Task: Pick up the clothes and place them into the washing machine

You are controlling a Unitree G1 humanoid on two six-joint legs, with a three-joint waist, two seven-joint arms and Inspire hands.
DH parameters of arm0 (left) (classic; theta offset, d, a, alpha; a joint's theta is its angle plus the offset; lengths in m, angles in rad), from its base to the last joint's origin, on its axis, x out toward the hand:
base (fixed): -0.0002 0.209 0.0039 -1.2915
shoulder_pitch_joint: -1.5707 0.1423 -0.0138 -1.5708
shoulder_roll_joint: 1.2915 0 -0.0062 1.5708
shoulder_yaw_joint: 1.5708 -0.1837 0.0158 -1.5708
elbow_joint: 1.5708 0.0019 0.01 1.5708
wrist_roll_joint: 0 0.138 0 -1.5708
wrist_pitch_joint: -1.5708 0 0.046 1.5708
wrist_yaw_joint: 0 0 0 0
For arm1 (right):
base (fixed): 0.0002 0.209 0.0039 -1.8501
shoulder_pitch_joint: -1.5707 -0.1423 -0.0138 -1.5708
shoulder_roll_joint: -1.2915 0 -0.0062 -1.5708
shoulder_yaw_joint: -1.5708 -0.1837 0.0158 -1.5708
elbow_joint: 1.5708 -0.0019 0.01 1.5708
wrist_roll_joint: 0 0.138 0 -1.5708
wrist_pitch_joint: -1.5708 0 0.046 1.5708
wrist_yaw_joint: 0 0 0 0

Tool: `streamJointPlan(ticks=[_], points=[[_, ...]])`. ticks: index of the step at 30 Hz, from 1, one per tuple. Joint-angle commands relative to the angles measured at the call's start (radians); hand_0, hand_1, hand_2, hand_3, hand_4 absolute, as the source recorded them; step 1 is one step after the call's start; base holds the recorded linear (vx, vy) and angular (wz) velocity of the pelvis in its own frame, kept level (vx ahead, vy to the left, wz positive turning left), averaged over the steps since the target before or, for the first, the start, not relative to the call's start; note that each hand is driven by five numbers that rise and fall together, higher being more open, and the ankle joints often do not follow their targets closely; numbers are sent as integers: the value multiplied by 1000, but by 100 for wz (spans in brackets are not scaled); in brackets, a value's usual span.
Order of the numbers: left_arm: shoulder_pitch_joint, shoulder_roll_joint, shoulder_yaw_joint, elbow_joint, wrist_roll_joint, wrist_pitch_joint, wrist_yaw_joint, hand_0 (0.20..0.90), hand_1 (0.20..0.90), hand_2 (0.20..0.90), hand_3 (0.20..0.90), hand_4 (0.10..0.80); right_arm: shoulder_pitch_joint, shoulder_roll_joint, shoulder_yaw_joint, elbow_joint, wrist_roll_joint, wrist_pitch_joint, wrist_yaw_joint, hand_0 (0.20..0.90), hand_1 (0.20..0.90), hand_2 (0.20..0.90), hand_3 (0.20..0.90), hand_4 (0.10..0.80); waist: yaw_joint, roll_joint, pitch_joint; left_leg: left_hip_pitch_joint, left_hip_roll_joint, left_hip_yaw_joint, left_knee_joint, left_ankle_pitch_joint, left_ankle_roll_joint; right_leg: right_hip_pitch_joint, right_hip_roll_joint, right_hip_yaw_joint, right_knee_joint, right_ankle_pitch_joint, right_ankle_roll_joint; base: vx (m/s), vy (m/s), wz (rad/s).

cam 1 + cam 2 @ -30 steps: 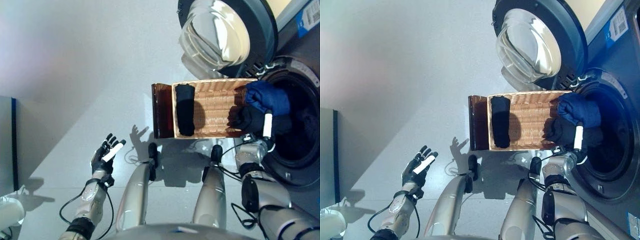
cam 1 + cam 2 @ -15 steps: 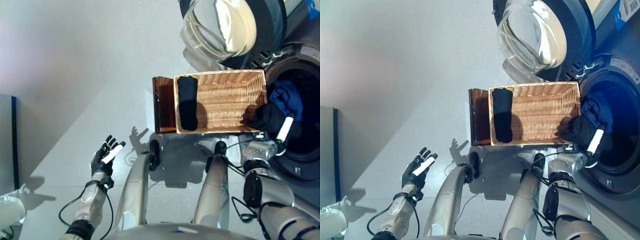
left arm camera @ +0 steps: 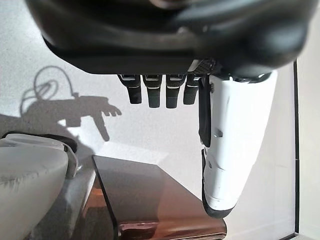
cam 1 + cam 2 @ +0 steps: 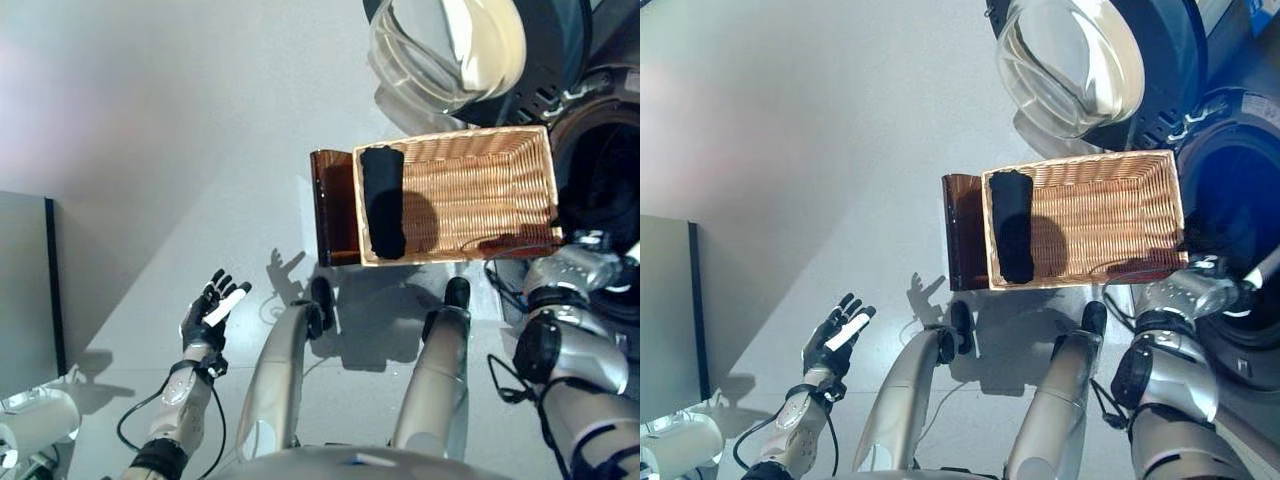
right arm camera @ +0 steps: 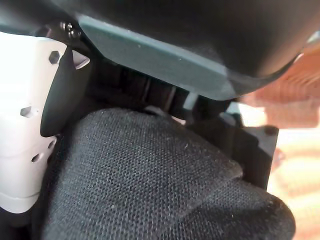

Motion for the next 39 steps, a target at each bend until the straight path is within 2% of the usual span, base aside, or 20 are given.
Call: streamJointPlan(ticks=[1,5,10,21,22,23,39], points=[[53,83,5,-27,-2,-66,16,900,900,900,900,800,12,-180,20,-52,-36,-132,0,200,200,200,200,300,-5,0,-95,23,17,-34,-29,0,-74,-21,26,-1,68,26,-79,0,0,0],[57,89,11,-29,-5,-69,20,900,900,900,900,800,2,-239,12,-13,-29,-141,-28,200,200,200,200,300,-10,3,-103,21,16,-28,-32,2,-73,-23,23,2,64,30,-77,3,4,1],[58,91,15,-29,-3,-66,28,900,900,900,900,800,1,-261,5,23,-26,-142,-54,200,200,200,200,300,-14,4,-110,22,16,-25,-38,1,-74,-27,24,4,66,27,-78,0,0,0],[67,95,11,-34,-6,-64,38,900,900,900,900,800,-31,-244,11,52,-21,-167,-108,200,200,200,200,300,-9,9,-117,22,13,-21,-40,0,-70,-32,28,9,67,31,-81,0,0,0],[65,96,7,-41,-11,-64,37,900,900,900,900,800,-37,-232,17,61,-20,-164,-112,469,469,469,469,492,-9,9,-116,21,14,-20,-40,0,-69,-32,28,9,67,32,-81,0,0,0],[66,96,7,-41,-10,-63,38,900,900,900,900,800,-38,-229,17,66,-16,-160,-115,900,900,900,900,800,-11,8,-115,21,15,-19,-40,0,-69,-32,29,8,67,32,-81,0,0,0],[72,100,32,-40,-26,-57,49,900,900,900,900,800,-34,-153,38,53,-22,-159,-135,900,900,900,900,800,-7,-8,-116,31,16,-17,-58,5,-68,-10,32,-4,38,49,-80,0,0,0]])
